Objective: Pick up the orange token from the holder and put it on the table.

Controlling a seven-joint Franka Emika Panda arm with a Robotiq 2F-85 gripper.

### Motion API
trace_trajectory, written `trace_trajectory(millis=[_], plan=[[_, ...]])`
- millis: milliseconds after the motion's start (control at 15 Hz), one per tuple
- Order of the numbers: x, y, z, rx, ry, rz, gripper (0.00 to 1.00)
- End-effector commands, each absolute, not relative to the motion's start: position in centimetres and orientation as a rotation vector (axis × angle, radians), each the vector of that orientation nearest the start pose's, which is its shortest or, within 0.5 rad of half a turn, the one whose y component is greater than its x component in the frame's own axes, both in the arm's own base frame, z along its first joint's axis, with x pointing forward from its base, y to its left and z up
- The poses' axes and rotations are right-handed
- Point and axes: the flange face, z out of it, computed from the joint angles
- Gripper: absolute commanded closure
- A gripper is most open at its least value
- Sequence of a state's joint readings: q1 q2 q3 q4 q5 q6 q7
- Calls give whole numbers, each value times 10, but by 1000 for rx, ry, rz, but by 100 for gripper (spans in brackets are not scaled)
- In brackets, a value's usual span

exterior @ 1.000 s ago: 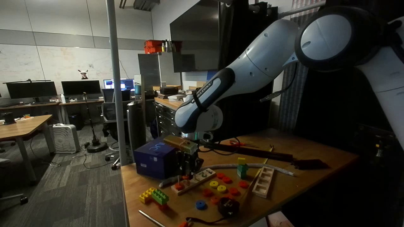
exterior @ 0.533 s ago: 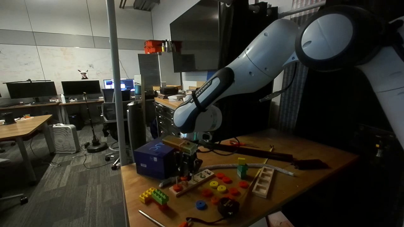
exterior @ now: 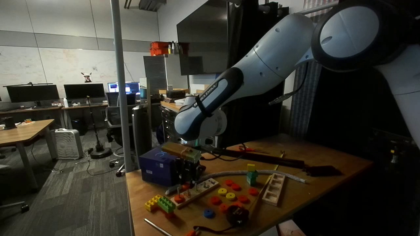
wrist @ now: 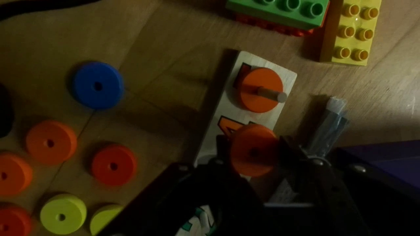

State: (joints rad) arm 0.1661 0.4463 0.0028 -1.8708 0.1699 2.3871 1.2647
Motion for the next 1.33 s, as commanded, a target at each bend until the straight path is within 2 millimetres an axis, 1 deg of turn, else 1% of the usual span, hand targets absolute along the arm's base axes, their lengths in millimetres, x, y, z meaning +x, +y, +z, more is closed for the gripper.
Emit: trace_trajectory(millis=[0, 467, 600, 867, 1000, 1267], plan=[[623, 114, 300, -2488, 1713, -70, 76], [595, 118, 308, -2535, 1740, -103, 76], [588, 117, 302, -2547, 1722, -57, 76], [582, 107, 279, -2557, 1704, 35, 77], [581, 99, 271, -2562, 1690, 64, 77], [587, 89, 258, -2575, 1622, 117, 77]])
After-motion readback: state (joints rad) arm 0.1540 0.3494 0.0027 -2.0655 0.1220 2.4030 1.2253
